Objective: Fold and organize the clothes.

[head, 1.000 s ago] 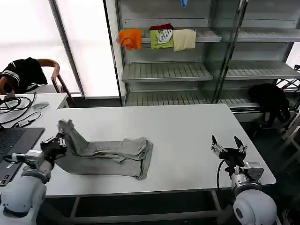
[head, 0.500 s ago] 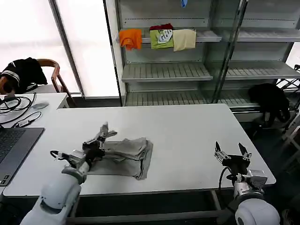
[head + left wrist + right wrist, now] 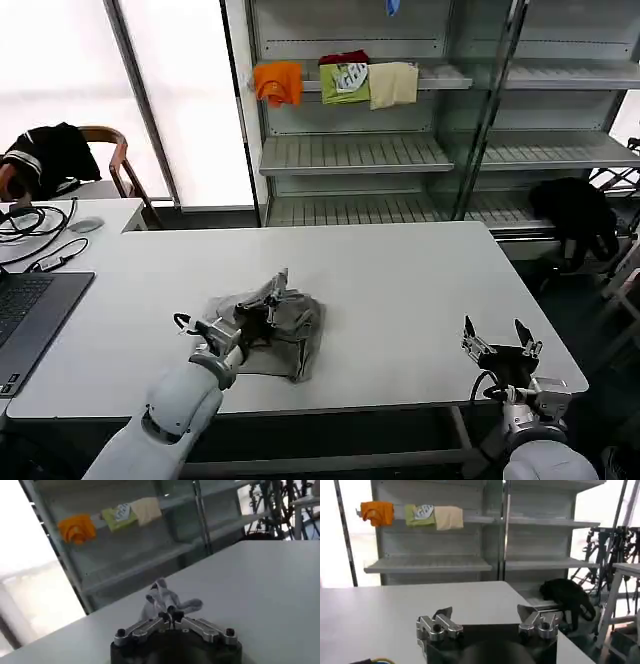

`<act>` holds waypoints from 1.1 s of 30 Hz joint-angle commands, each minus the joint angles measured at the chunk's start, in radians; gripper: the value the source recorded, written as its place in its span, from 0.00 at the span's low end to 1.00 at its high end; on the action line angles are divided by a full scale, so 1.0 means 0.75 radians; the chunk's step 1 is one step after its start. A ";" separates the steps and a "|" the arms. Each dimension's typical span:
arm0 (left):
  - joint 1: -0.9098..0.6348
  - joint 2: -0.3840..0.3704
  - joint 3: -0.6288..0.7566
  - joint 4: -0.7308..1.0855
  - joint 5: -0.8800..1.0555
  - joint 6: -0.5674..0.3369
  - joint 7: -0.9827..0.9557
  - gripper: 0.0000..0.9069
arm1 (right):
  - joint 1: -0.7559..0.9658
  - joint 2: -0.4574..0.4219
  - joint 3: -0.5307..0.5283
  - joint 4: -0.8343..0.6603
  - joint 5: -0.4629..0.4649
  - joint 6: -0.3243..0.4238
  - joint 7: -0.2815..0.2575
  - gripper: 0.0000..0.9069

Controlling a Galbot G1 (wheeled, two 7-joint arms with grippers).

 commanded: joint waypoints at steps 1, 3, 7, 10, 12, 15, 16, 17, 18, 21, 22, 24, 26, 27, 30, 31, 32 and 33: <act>-0.043 -0.037 0.096 0.077 0.024 0.003 0.027 0.02 | -0.017 0.003 -0.009 -0.006 -0.011 0.003 -0.001 1.00; -0.039 -0.049 0.097 0.096 0.035 0.002 0.027 0.73 | -0.016 0.003 -0.016 -0.012 -0.012 0.005 -0.002 1.00; -0.027 -0.082 0.094 0.118 0.032 0.001 0.021 1.00 | -0.012 0.002 -0.034 -0.026 -0.019 0.013 -0.004 1.00; -0.020 -0.106 0.096 0.125 0.003 0.001 0.016 1.00 | -0.007 0.002 -0.044 -0.034 -0.024 0.015 -0.004 1.00; -0.016 -0.129 0.103 0.124 -0.053 0.001 -0.001 1.00 | 0.000 0.003 -0.049 -0.042 -0.026 0.015 -0.003 1.00; -0.009 -0.165 0.117 0.114 -0.128 0.001 -0.018 1.00 | 0.004 0.004 -0.054 -0.049 -0.030 0.017 -0.003 1.00; -0.008 -0.173 0.119 0.107 -0.162 0.001 -0.030 1.00 | 0.004 0.004 -0.055 -0.049 -0.031 0.016 -0.003 1.00; -0.007 -0.180 0.126 0.096 -0.238 0.001 -0.045 1.00 | 0.004 0.003 -0.056 -0.050 -0.032 0.017 -0.002 1.00; -0.005 -0.196 0.129 0.077 -0.271 0.002 -0.057 1.00 | 0.006 0.003 -0.057 -0.052 -0.034 0.018 -0.002 1.00; -0.004 -0.218 0.141 0.026 -0.439 0.002 -0.087 1.00 | 0.014 0.001 -0.057 -0.058 -0.035 0.016 0.004 1.00; -0.003 -0.221 0.142 0.015 -0.468 0.002 -0.091 1.00 | 0.016 0.001 -0.057 -0.059 -0.036 0.015 0.004 1.00; -0.003 -0.233 0.129 -0.039 -0.629 0.003 -0.118 1.00 | 0.023 -0.002 -0.059 -0.061 -0.035 0.013 0.004 1.00; -0.015 -0.237 0.092 -0.102 -0.700 0.002 -0.164 1.00 | 0.032 -0.005 -0.066 -0.064 -0.035 0.011 0.003 1.00; -0.021 -0.235 0.075 -0.123 -0.714 0.002 -0.177 1.00 | 0.035 -0.007 -0.069 -0.067 -0.035 0.011 0.003 1.00; -0.047 -0.178 -0.040 -0.193 -0.797 0.003 -0.233 1.00 | 0.057 -0.020 -0.090 -0.070 -0.035 0.007 0.000 1.00; -0.049 -0.163 -0.071 -0.196 -0.803 0.003 -0.240 1.00 | 0.062 -0.022 -0.095 -0.070 -0.034 0.007 -0.001 1.00; -0.049 -0.127 -0.109 -0.203 -0.839 0.003 -0.267 1.00 | 0.077 -0.031 -0.107 -0.071 -0.028 0.005 -0.004 1.00; -0.044 -0.101 -0.145 -0.206 -0.866 0.003 -0.284 1.00 | 0.086 -0.035 -0.115 -0.073 -0.024 0.003 -0.004 1.00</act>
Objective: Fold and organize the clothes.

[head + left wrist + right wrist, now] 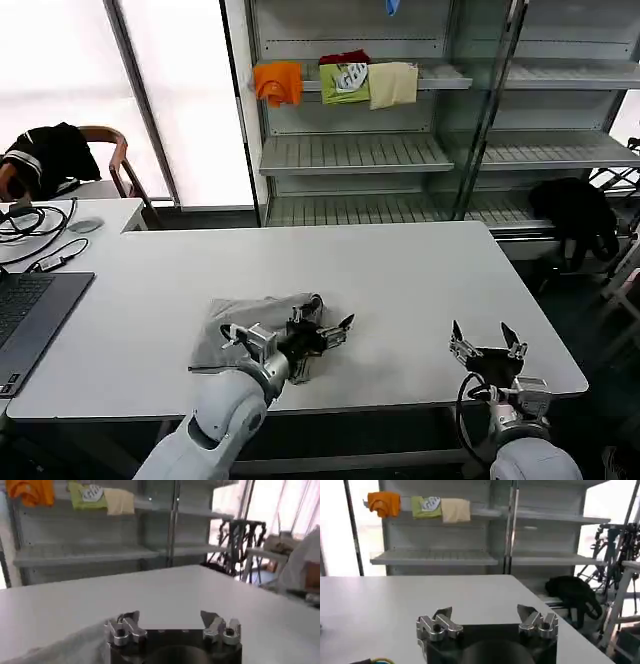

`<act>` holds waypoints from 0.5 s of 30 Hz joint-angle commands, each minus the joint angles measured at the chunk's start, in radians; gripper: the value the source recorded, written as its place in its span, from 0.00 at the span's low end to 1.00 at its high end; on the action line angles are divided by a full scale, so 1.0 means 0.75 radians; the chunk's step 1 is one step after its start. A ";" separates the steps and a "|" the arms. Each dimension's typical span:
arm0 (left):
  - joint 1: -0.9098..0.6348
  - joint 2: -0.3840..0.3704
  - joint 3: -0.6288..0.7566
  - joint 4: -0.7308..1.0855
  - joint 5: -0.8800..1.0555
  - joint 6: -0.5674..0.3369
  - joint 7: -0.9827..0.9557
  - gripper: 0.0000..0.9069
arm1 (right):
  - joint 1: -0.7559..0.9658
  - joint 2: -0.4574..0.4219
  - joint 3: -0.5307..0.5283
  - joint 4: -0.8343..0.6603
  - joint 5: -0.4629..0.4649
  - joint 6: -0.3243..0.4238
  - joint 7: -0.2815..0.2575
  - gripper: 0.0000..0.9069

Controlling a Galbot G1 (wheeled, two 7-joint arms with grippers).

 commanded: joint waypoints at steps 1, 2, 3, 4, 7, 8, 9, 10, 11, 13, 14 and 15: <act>-0.018 0.108 -0.263 -0.174 -0.429 0.001 -0.169 1.00 | 0.054 -0.024 -0.043 -0.010 0.012 -0.005 -0.003 1.00; -0.001 0.136 -0.318 -0.174 -0.439 0.001 -0.178 1.00 | 0.070 -0.032 -0.058 -0.018 0.014 -0.005 -0.003 1.00; 0.011 0.151 -0.372 -0.170 -0.442 0.000 -0.182 1.00 | 0.082 -0.036 -0.069 -0.024 0.015 -0.005 -0.002 1.00; 0.021 0.162 -0.394 -0.164 -0.445 0.000 -0.182 1.00 | 0.089 -0.040 -0.076 -0.029 0.015 -0.006 -0.002 1.00; 0.077 0.205 -0.513 -0.123 -0.459 0.000 -0.174 1.00 | 0.126 -0.051 -0.105 -0.041 0.025 -0.011 -0.001 1.00; 0.095 0.217 -0.534 -0.106 -0.458 0.000 -0.169 1.00 | 0.140 -0.054 -0.114 -0.044 0.030 -0.013 -0.001 1.00; 0.111 0.222 -0.561 -0.087 -0.454 0.000 -0.164 1.00 | 0.150 -0.056 -0.120 -0.045 0.034 -0.015 -0.001 1.00; 0.127 0.226 -0.584 -0.061 -0.449 0.000 -0.159 1.00 | 0.159 -0.059 -0.125 -0.047 0.037 -0.016 -0.001 1.00; 0.139 0.228 -0.604 -0.048 -0.438 0.000 -0.151 1.00 | 0.166 -0.061 -0.132 -0.050 0.043 -0.017 -0.001 1.00; 0.175 0.228 -0.641 0.007 -0.408 0.000 -0.128 1.00 | 0.176 -0.068 -0.140 -0.056 0.049 -0.016 -0.001 1.00; 0.190 0.230 -0.654 0.024 -0.400 0.000 -0.114 1.00 | 0.180 -0.071 -0.145 -0.059 0.052 -0.016 -0.001 1.00; 0.205 0.229 -0.665 0.039 -0.394 0.000 -0.104 1.00 | 0.182 -0.074 -0.148 -0.062 0.056 -0.015 -0.001 1.00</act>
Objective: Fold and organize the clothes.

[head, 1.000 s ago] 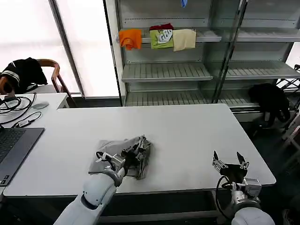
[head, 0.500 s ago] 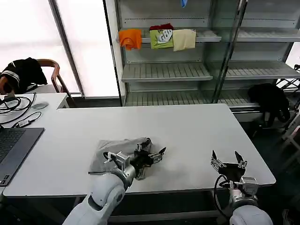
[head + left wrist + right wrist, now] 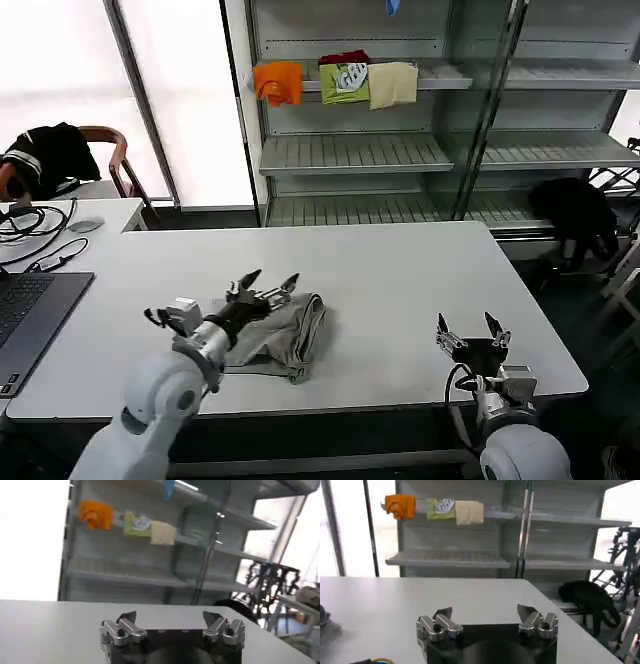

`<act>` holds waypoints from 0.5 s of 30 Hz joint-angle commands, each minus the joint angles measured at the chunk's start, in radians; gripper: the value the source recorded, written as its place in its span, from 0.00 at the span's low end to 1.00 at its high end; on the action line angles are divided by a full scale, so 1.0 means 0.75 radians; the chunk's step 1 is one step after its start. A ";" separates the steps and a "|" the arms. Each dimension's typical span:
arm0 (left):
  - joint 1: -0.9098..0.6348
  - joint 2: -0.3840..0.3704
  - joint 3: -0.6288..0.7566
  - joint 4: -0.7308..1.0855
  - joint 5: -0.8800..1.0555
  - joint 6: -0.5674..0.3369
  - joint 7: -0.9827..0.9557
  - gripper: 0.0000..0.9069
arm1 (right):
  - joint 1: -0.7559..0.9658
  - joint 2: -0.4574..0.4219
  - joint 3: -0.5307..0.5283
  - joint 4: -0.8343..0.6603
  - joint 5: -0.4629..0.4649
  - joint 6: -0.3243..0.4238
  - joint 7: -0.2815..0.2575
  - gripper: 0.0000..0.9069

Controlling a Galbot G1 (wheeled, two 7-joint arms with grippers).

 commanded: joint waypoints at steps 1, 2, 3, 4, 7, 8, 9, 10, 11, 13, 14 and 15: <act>0.149 0.080 -0.316 0.126 -0.061 0.000 0.018 1.00 | 0.072 -0.022 -0.058 -0.022 0.020 0.002 0.001 1.00; 0.164 0.078 -0.324 0.133 -0.042 0.000 0.030 1.00 | 0.075 -0.025 -0.061 -0.026 0.024 0.004 0.001 1.00; 0.174 0.075 -0.327 0.143 -0.022 0.000 0.041 1.00 | 0.077 -0.025 -0.062 -0.028 0.027 0.004 0.001 1.00; 0.182 0.073 -0.328 0.150 -0.013 0.000 0.047 1.00 | 0.078 -0.026 -0.064 -0.029 0.029 0.004 0.001 1.00; 0.197 0.064 -0.326 0.160 0.008 0.000 0.057 1.00 | 0.079 -0.027 -0.064 -0.030 0.034 0.003 0.001 1.00; 0.202 0.061 -0.322 0.164 0.025 0.000 0.068 1.00 | 0.078 -0.028 -0.063 -0.029 0.034 0.003 0.001 1.00; 0.206 0.057 -0.318 0.170 0.043 0.000 0.076 1.00 | 0.077 -0.029 -0.062 -0.029 0.036 0.004 0.001 1.00; 0.209 0.054 -0.315 0.180 0.063 0.000 0.086 1.00 | 0.075 -0.030 -0.059 -0.027 0.038 0.004 0.002 1.00; 0.211 0.051 -0.313 0.188 0.073 0.000 0.095 1.00 | 0.072 -0.032 -0.056 -0.025 0.041 0.004 0.002 1.00; 0.214 0.046 -0.311 0.210 0.090 0.000 0.109 1.00 | 0.065 -0.035 -0.049 -0.022 0.043 0.005 0.001 1.00; 0.215 0.044 -0.310 0.217 0.099 0.000 0.114 1.00 | 0.062 -0.037 -0.047 -0.022 0.044 0.007 0.002 1.00; 0.216 0.043 -0.308 0.225 0.106 0.000 0.120 1.00 | 0.059 -0.040 -0.045 -0.022 0.045 0.008 0.002 1.00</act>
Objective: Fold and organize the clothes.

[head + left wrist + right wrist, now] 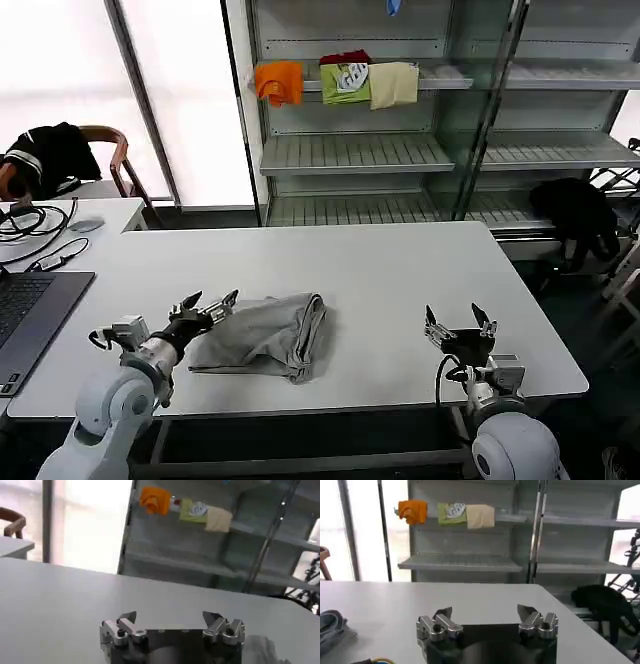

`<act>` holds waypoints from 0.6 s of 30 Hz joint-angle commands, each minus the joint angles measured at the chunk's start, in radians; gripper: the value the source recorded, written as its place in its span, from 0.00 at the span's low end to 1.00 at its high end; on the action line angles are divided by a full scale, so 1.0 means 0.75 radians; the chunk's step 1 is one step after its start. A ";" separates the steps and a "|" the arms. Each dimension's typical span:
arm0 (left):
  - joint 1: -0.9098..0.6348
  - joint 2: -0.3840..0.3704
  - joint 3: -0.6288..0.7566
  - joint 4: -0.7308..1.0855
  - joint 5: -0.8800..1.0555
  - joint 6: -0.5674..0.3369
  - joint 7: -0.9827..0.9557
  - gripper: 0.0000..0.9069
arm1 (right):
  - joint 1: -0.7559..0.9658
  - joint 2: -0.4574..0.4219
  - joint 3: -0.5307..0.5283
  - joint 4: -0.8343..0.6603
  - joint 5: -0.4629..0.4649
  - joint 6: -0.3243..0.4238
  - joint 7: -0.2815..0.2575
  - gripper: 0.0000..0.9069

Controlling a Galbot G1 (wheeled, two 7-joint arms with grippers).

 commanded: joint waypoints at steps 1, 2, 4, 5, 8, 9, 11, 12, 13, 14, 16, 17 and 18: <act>0.057 0.009 -0.075 0.098 0.083 0.000 0.060 1.00 | 0.003 -0.012 -0.001 -0.002 0.008 0.005 0.001 1.00; 0.058 0.007 -0.074 0.103 0.084 0.000 0.064 1.00 | 0.001 -0.013 0.001 -0.002 0.008 0.005 0.001 1.00; 0.058 0.004 -0.070 0.108 0.085 0.000 0.065 1.00 | -0.001 -0.014 0.003 -0.002 0.008 0.005 0.001 1.00; 0.059 0.001 -0.067 0.110 0.089 0.000 0.066 1.00 | -0.002 -0.012 0.004 0.000 0.008 0.005 0.002 1.00; 0.061 -0.009 -0.060 0.114 0.096 0.000 0.069 1.00 | -0.003 -0.011 0.006 0.005 0.007 0.004 0.002 1.00; 0.062 -0.012 -0.058 0.115 0.098 0.000 0.070 1.00 | -0.003 -0.011 0.007 0.005 0.007 0.003 0.002 1.00; 0.063 -0.018 -0.053 0.119 0.106 0.000 0.074 1.00 | -0.006 -0.012 0.009 0.010 0.008 0.003 0.002 1.00; 0.063 -0.019 -0.052 0.125 0.111 0.000 0.076 1.00 | -0.007 -0.013 0.009 0.011 0.008 0.003 0.002 1.00; 0.063 -0.020 -0.051 0.130 0.114 0.000 0.077 1.00 | -0.007 -0.013 0.010 0.011 0.008 0.004 0.002 1.00; 0.064 -0.021 -0.049 0.136 0.117 0.000 0.082 1.00 | -0.008 -0.013 0.011 0.010 0.008 0.004 0.002 1.00; 0.067 -0.022 -0.048 0.140 0.119 -0.001 0.087 1.00 | -0.008 -0.012 0.012 0.010 0.009 0.004 0.002 1.00; 0.071 -0.025 -0.046 0.140 0.120 0.000 0.091 1.00 | -0.008 -0.012 0.011 0.009 0.009 0.004 0.002 1.00; 0.074 -0.027 -0.045 0.140 0.125 -0.001 0.094 1.00 | -0.009 -0.011 0.011 0.009 0.008 0.005 0.002 1.00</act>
